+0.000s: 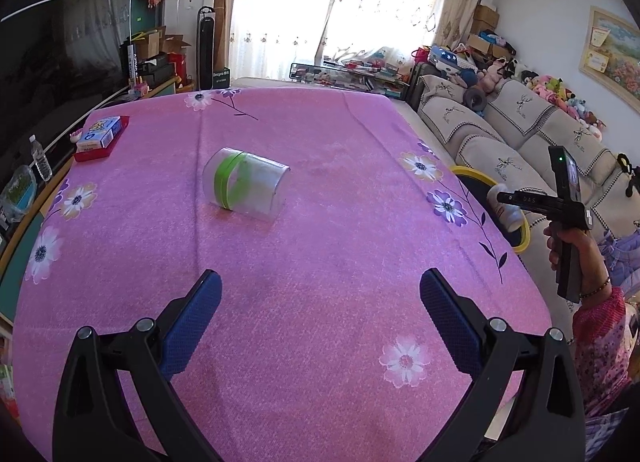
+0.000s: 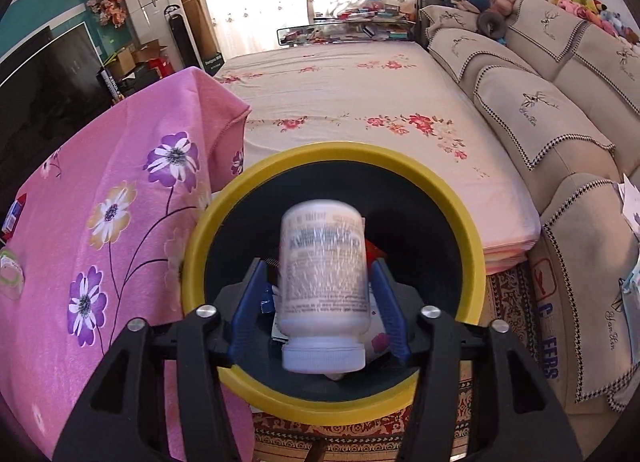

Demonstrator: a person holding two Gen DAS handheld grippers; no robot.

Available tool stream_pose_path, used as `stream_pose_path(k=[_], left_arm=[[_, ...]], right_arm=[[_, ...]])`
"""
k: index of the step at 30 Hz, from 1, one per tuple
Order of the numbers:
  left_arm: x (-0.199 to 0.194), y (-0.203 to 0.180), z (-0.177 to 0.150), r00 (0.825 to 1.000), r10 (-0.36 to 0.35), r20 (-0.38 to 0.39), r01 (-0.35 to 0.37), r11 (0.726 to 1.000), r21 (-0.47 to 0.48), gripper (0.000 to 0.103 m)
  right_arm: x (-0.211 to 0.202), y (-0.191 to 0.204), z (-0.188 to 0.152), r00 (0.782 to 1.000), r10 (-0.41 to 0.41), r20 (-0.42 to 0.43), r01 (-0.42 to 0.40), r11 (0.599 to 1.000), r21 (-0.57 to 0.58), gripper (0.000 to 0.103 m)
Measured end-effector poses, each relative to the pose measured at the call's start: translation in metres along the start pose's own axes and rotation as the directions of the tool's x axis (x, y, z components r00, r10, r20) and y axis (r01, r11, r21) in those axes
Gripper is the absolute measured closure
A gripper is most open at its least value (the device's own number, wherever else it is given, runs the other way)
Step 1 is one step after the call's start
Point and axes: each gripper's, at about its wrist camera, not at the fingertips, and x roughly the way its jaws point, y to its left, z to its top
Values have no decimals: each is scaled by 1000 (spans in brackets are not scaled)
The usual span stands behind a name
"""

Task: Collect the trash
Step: 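Carry the pill bottle over the bin and open the right gripper, then grasp the clear plastic cup with green band using the left gripper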

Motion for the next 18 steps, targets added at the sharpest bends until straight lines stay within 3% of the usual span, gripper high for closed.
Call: stream_pose_path(k=[7,12,18], left_arm=[[17,8,2,1000,6,-27,-6,1000,-5,5],[44,21,16,997,47,-67,-44,998,48,5],[76,39,42,995,37,-95,-31,997,65,5]], right_arm=[[-25,8,-11,999,6,44,-6,1000,1,44],[-49,23,-23,995,57,80,-56,998,-18,43],[-70,40,-32,987,118,108,-115,993,-28,43]])
